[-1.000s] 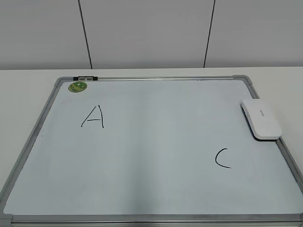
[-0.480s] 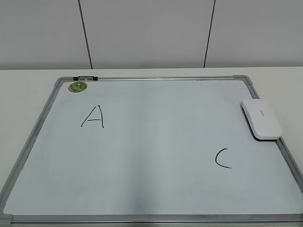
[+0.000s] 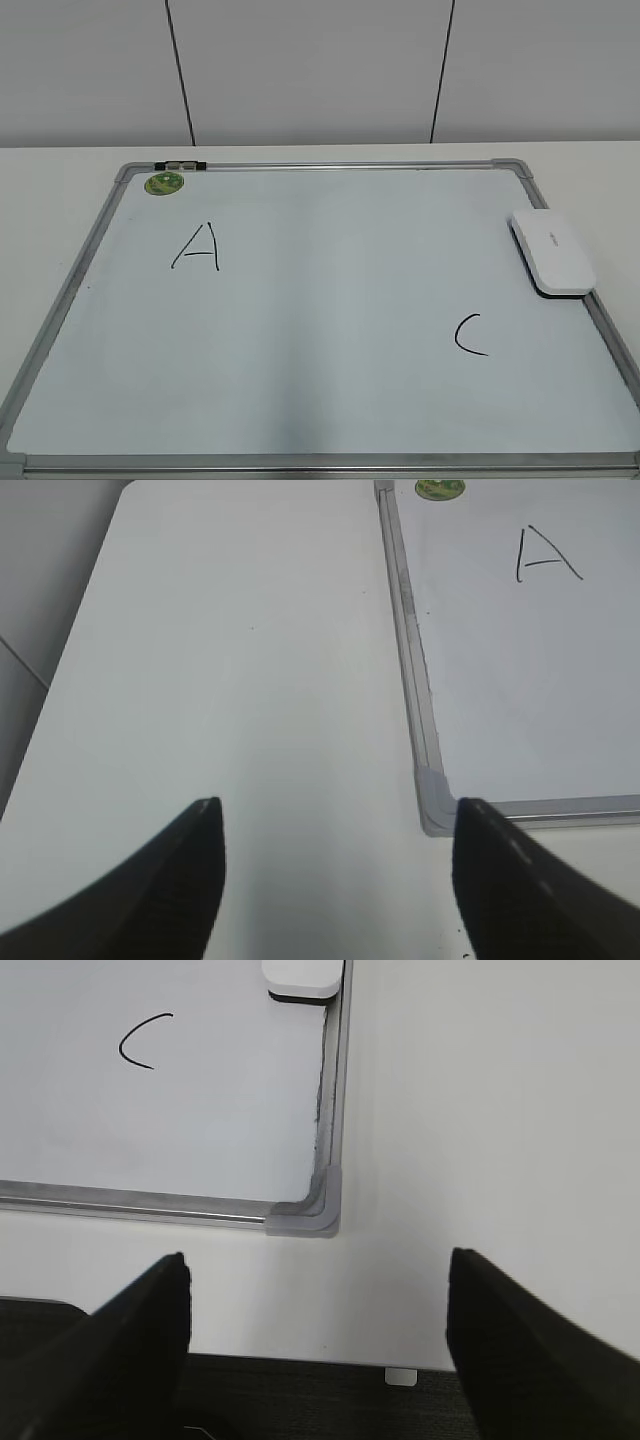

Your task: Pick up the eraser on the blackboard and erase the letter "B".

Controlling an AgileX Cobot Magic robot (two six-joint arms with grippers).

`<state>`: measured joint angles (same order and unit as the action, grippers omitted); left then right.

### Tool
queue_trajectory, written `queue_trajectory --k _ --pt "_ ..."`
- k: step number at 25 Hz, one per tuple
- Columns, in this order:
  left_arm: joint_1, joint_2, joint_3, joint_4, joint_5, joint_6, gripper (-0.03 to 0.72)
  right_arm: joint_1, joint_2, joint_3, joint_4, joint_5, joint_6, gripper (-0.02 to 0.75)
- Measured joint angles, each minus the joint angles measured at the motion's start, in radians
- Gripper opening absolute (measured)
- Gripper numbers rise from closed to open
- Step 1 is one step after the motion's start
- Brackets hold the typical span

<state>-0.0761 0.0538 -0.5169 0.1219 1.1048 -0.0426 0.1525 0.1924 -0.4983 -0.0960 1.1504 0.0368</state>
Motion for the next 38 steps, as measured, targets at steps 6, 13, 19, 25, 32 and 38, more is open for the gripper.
queue_trajectory --k 6,13,19,25,32,38 --pt "0.000 0.000 0.000 -0.002 -0.001 0.000 0.531 0.000 0.000 0.000 0.000 -0.002 -0.001 0.591" --pt "0.004 -0.022 0.001 -0.002 -0.004 0.000 0.509 0.000 -0.016 0.000 0.000 -0.002 -0.001 0.590" --pt "0.030 -0.037 0.004 -0.004 -0.005 0.000 0.492 -0.044 -0.118 0.000 0.000 -0.002 -0.001 0.590" --pt "0.033 -0.037 0.004 -0.004 -0.005 0.000 0.490 -0.078 -0.206 0.000 -0.001 -0.002 -0.001 0.589" --pt "0.033 -0.037 0.004 -0.004 -0.005 0.000 0.489 -0.079 -0.210 0.000 -0.001 -0.002 -0.001 0.589" --pt "0.033 -0.037 0.004 -0.004 -0.005 0.000 0.475 -0.079 -0.210 0.000 -0.001 -0.002 -0.001 0.589"
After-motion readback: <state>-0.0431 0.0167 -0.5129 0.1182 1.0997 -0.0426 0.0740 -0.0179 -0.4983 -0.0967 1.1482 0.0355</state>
